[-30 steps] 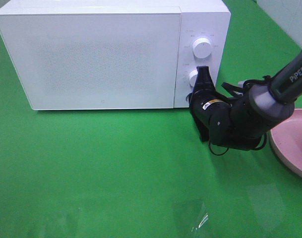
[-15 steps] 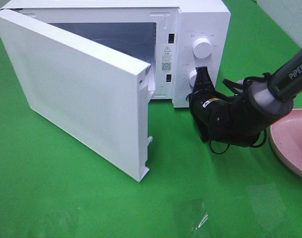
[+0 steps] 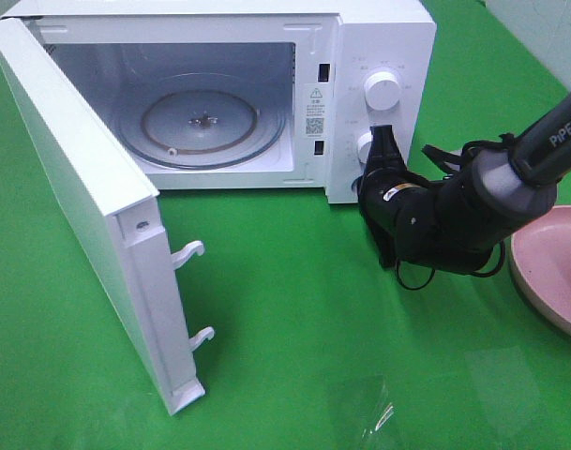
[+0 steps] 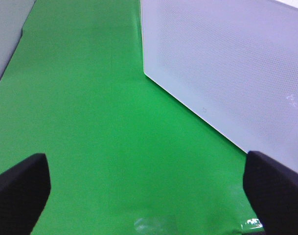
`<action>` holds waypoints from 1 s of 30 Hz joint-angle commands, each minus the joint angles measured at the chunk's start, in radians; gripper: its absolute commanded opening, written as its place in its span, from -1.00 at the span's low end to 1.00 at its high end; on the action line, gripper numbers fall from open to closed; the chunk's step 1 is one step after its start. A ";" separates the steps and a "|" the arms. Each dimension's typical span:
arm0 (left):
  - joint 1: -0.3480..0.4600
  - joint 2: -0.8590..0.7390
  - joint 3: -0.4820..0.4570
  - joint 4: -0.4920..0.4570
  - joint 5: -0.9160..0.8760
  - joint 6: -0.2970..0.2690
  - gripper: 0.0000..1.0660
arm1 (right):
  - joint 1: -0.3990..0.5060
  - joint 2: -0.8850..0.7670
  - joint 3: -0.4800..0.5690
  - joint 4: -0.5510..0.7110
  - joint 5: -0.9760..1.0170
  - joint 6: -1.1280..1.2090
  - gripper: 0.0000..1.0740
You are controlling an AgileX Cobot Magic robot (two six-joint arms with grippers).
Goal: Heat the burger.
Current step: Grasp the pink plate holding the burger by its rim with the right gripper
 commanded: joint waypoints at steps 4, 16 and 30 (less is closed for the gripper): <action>0.001 -0.017 0.000 -0.006 0.001 -0.006 0.87 | -0.049 -0.044 -0.061 0.021 -0.252 -0.022 -1.00; 0.001 -0.017 0.000 -0.006 0.001 -0.006 0.87 | 0.021 -0.083 0.031 0.016 -0.138 -0.018 -1.00; 0.001 -0.017 0.000 -0.006 0.001 -0.006 0.87 | 0.021 -0.182 0.180 -0.041 0.080 -0.123 -1.00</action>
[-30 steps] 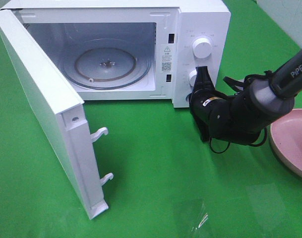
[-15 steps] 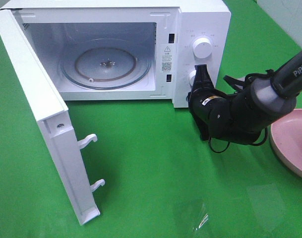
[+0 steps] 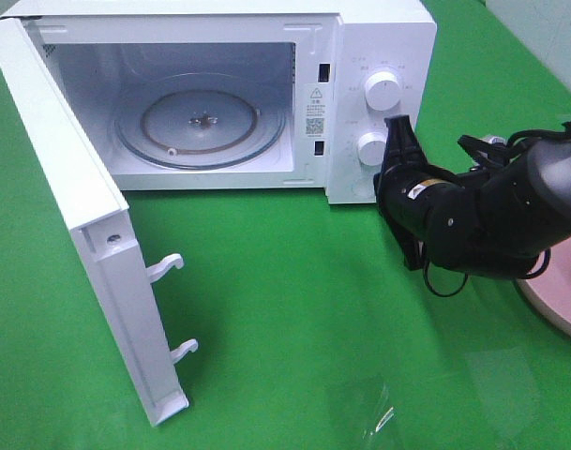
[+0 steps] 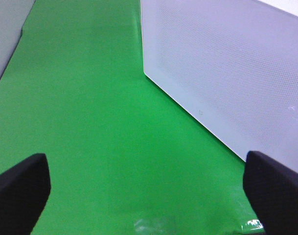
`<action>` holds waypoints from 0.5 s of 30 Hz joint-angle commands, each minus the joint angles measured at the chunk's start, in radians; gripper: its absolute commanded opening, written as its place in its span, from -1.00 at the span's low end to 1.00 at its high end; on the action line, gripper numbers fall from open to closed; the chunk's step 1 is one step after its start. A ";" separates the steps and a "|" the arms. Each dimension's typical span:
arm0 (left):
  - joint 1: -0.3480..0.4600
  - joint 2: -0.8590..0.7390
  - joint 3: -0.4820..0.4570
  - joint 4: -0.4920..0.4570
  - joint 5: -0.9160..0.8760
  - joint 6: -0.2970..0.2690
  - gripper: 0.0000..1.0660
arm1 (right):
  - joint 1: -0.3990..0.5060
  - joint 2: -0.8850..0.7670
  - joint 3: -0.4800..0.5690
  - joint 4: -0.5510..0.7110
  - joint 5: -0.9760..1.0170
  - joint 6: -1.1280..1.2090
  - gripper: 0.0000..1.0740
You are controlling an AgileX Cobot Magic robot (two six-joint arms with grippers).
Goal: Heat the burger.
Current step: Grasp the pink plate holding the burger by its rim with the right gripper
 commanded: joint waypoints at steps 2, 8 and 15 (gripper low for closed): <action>0.001 -0.017 0.000 -0.006 0.001 -0.006 0.87 | -0.002 -0.049 0.039 -0.045 0.093 -0.082 -1.00; 0.001 -0.017 0.000 -0.006 0.001 -0.006 0.87 | -0.005 -0.115 0.064 -0.056 0.213 -0.222 -0.99; 0.001 -0.017 0.000 -0.006 0.001 -0.006 0.87 | -0.005 -0.210 0.064 -0.060 0.395 -0.489 -0.96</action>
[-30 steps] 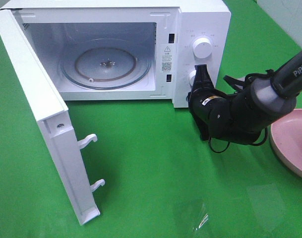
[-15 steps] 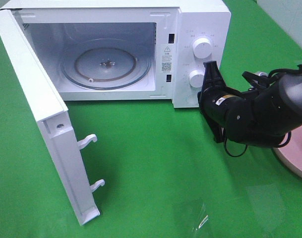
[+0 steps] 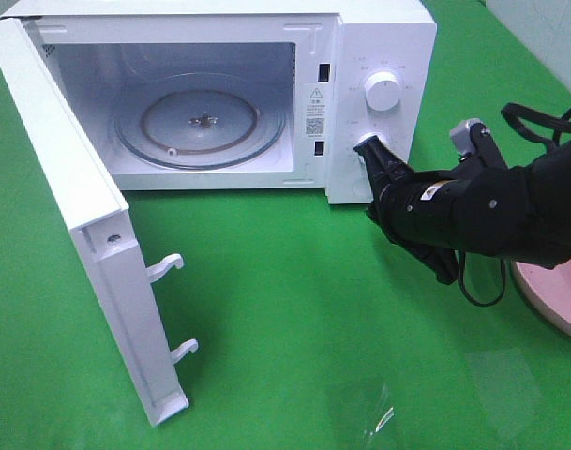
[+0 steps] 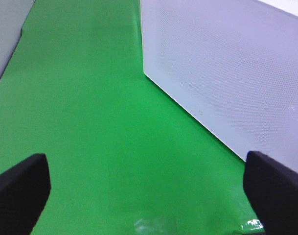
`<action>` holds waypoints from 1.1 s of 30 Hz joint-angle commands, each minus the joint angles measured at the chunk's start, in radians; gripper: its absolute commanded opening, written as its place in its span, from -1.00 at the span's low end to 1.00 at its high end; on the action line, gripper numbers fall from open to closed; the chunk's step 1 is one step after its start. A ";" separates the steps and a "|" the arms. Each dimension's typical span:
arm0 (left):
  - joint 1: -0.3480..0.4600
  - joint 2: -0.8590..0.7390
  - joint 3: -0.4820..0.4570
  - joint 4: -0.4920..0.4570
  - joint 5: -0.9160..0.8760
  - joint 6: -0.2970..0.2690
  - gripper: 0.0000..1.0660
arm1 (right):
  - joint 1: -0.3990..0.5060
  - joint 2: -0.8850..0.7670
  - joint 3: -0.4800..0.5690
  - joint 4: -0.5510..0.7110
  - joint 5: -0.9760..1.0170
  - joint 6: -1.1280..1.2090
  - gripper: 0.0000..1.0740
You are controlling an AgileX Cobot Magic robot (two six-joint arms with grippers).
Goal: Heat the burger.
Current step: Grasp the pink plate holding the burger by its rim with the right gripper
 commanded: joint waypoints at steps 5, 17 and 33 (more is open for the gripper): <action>0.001 -0.017 0.000 -0.006 0.001 -0.006 0.87 | -0.005 -0.099 0.003 -0.037 0.213 -0.250 -0.96; 0.001 -0.017 0.000 -0.006 0.001 -0.006 0.87 | -0.005 -0.219 -0.003 -0.303 0.543 -0.337 -0.94; 0.001 -0.017 0.000 -0.006 0.001 -0.006 0.87 | -0.005 -0.335 -0.136 -0.685 1.043 -0.336 -0.88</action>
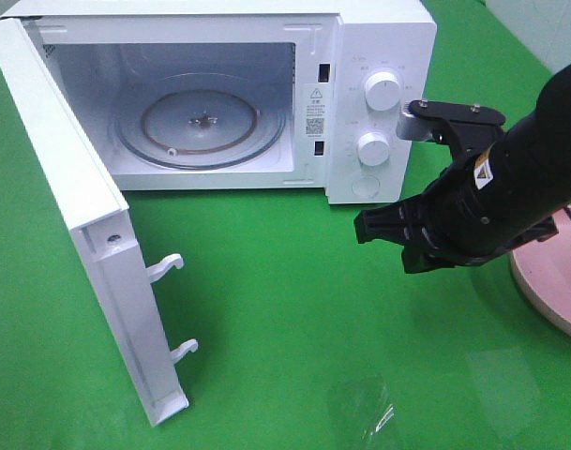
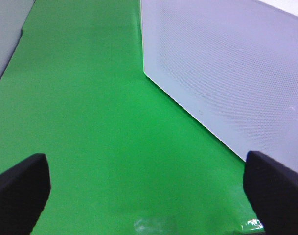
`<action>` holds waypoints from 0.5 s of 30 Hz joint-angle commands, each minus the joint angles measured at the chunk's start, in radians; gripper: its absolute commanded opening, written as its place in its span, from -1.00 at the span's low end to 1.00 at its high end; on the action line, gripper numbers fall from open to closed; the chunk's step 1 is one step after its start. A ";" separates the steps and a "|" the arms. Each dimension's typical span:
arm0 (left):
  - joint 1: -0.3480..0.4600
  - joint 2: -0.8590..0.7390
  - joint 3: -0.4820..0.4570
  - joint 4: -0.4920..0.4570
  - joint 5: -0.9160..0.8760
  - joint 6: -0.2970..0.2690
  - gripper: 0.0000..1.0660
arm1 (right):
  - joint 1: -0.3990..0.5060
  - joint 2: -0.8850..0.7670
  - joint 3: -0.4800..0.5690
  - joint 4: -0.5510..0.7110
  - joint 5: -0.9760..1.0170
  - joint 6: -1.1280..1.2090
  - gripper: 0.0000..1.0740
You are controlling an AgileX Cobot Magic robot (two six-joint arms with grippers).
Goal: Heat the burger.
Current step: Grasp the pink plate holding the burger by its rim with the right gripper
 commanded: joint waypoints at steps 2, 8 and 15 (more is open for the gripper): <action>0.001 -0.017 0.000 -0.006 0.001 -0.006 0.87 | -0.005 -0.016 -0.051 -0.083 0.133 -0.018 -0.87; 0.001 -0.017 0.000 -0.006 0.001 -0.006 0.87 | -0.076 -0.019 -0.142 -0.073 0.313 -0.217 -0.81; 0.001 -0.017 0.000 -0.006 0.001 -0.006 0.87 | -0.198 -0.019 -0.149 -0.062 0.353 -0.350 -0.60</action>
